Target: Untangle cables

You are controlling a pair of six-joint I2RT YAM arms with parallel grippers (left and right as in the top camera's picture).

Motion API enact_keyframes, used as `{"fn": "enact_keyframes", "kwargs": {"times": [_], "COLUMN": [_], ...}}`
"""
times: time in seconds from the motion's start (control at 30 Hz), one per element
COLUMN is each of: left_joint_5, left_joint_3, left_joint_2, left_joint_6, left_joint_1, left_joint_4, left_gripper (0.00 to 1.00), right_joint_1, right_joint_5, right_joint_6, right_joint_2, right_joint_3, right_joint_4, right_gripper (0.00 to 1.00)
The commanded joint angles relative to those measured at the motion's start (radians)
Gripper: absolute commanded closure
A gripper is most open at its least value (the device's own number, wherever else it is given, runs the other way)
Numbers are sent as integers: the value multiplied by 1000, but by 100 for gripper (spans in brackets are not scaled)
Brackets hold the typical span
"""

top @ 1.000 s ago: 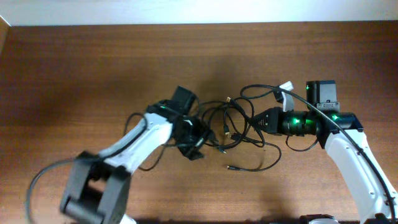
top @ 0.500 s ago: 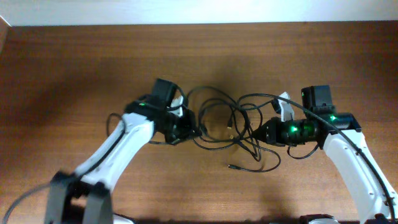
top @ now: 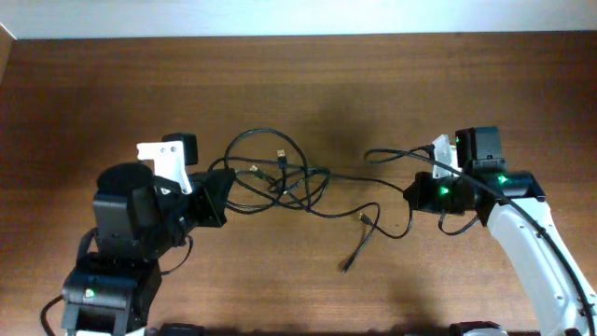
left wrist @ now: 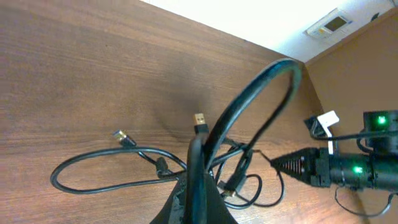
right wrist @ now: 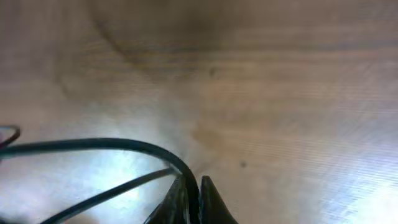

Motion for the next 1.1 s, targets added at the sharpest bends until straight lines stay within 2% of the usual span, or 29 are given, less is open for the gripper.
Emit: {"fn": "enact_keyframes", "kwargs": {"times": [0.0,0.1,0.17,0.2,0.23,0.27,0.3,0.37,0.4,0.47,0.5,0.63,0.7,0.73,0.83,0.97,1.07], "left_joint_5": [-119,-211,-254,-257,-257,-250,-220,-107,-33,92,108,235,269,290,346,409,425], "left_joint_3": [6,6,6,6,6,6,6,6,6,6,6,6,6,6,6,6,6], "left_joint_2": [-42,-41,-41,-40,-38,-37,-37,-32,-26,-6,3,53,66,72,72,72,71], "left_joint_6": [40,39,39,38,38,38,38,51,110,194,193,193,193,193,193,193,193], "left_joint_1": [14,14,14,14,14,14,14,14,13,13,13,13,13,13,13,13,13], "left_joint_4": [10,-29,-47,-53,-53,-52,-48,-25,-5,17,17,37,39,40,42,42,42], "left_gripper": [100,100,100,100,100,100,100,100,100,100,100,100,100,100,100,100,100], "right_joint_1": [-18,-93,-151,-177,-190,-188,-179,-154,-132,-68,-34,174,251,320,436,510,512], "right_joint_5": [382,430,364,241,119,6,-114,-325,-444,-651,-682,-611,-439,-275,-89,238,337], "right_joint_6": [50,117,117,117,117,117,116,106,105,105,105,53,53,52,45,45,45], "right_joint_2": [-6,-6,-6,-6,-6,-6,-6,-6,-6,-6,-6,-6,-6,-5,0,0,0], "right_joint_3": [2,4,21,31,35,35,35,35,35,35,35,35,35,35,35,35,35], "right_joint_4": [58,129,131,132,133,130,123,130,151,222,248,345,356,356,365,379,386], "right_gripper": [92,92,91,91,82,77,77,76,76,68,65,62,59,56,55,54,55]}}
